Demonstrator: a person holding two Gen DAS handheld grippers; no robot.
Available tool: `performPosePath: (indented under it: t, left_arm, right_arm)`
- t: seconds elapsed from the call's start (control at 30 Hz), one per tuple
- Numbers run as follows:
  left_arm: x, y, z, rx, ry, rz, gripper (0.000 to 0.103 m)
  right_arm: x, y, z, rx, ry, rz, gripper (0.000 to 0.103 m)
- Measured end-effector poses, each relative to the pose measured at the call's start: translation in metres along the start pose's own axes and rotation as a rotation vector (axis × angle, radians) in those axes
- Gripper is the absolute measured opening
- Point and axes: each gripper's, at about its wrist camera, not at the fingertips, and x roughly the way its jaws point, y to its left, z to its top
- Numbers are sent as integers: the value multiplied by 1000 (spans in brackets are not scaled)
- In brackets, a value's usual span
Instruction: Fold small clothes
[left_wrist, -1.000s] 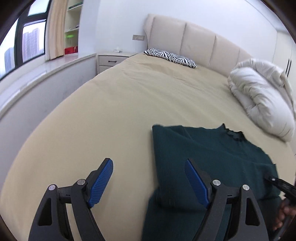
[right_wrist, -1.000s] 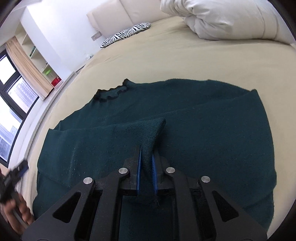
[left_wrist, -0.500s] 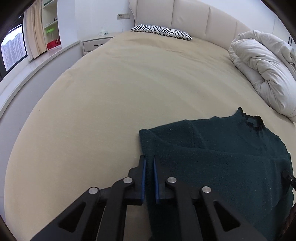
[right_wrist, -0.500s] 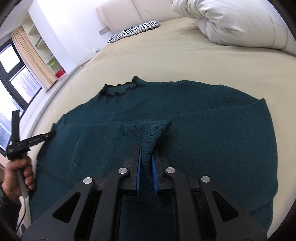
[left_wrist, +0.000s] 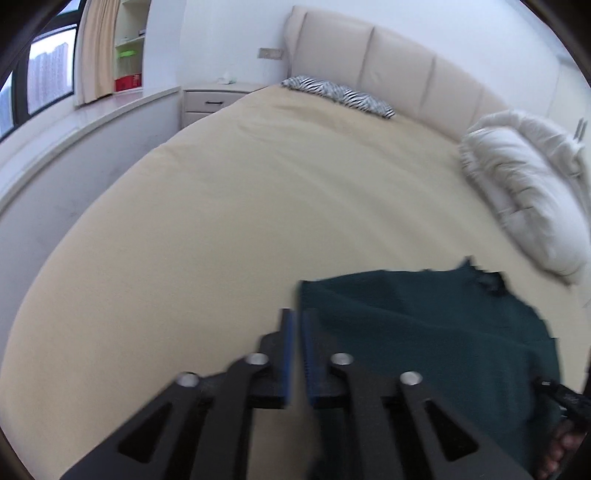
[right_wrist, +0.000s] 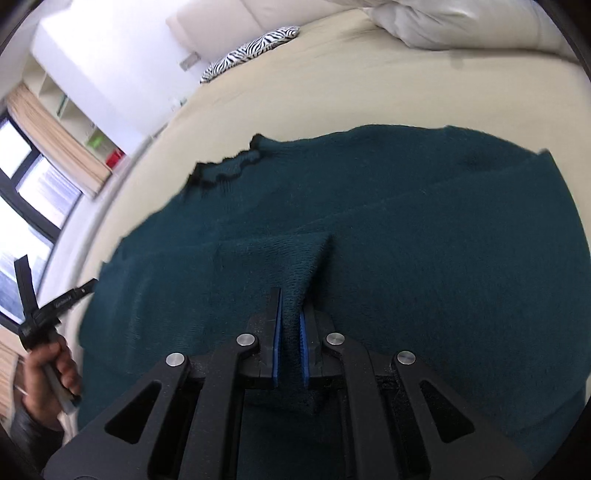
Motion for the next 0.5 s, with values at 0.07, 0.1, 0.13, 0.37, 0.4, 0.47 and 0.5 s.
performPosePath:
  t: [0.07,0.1,0.13,0.37,0.4,0.47,0.5]
  left_arm:
    - [-18,-9,-10,41,-17,-9,73]
    - [-25,-15,-16,66,-33,-3,75]
    - [-29,-19,-22,94,-23,0,75]
    - [10,-16,-47,84,129,53,23]
    - [10,-16,-47,94,119,72,20]
    - [8,-19,-49,104,110,78,10]
    - [7,-19,-48,108,105,78,9]
  right_arm:
    - [-6,3,0,-21,3,-11,15]
    - [-10,2,0,-20,3,-1,23]
    - [-15,1,-1,-8,-2,19,28]
    - [-19,2,-10,-21,-6,-2,41]
    - [-19,4,-9,-40,-6,-20,36]
    - [-17,3,-9,-50,7,-49,15]
    - [-17,1,-8,-41,10,-47,13]
